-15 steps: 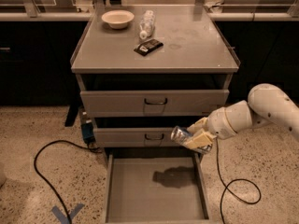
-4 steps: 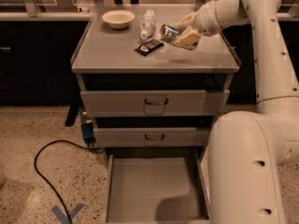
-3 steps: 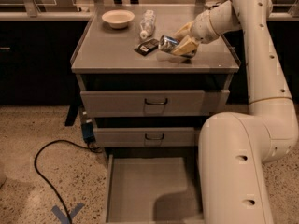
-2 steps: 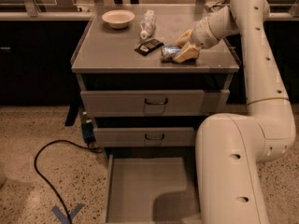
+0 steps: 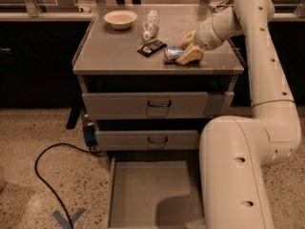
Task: Pick redbull can from bottom drawer and place on counter
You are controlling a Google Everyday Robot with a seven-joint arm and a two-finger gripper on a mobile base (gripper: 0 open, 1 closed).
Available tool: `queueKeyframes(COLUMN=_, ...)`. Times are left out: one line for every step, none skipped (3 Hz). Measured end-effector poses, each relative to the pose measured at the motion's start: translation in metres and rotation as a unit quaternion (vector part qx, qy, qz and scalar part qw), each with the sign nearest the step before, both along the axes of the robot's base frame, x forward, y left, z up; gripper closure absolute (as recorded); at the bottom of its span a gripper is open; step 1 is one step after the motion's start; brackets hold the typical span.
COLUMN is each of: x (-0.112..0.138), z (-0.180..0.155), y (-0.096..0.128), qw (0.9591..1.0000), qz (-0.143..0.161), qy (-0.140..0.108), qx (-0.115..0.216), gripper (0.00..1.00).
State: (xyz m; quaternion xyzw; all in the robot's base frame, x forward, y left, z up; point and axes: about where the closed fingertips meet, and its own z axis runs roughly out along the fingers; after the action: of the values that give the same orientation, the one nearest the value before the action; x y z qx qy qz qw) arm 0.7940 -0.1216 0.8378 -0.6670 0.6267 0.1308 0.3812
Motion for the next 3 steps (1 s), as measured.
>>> queueKeyframes(x=0.0000, z=0.0000, y=0.0000, qw=1.0000, qz=0.000, qy=0.000, qx=0.000, gripper=0.36)
queueKeyframes(x=0.0000, z=0.0000, y=0.0000, qw=1.0000, qz=0.000, qy=0.000, qx=0.000, gripper=0.12)
queueKeyframes(x=0.0000, z=0.0000, y=0.0000, qw=1.0000, qz=0.000, qy=0.000, qx=0.000, gripper=0.00)
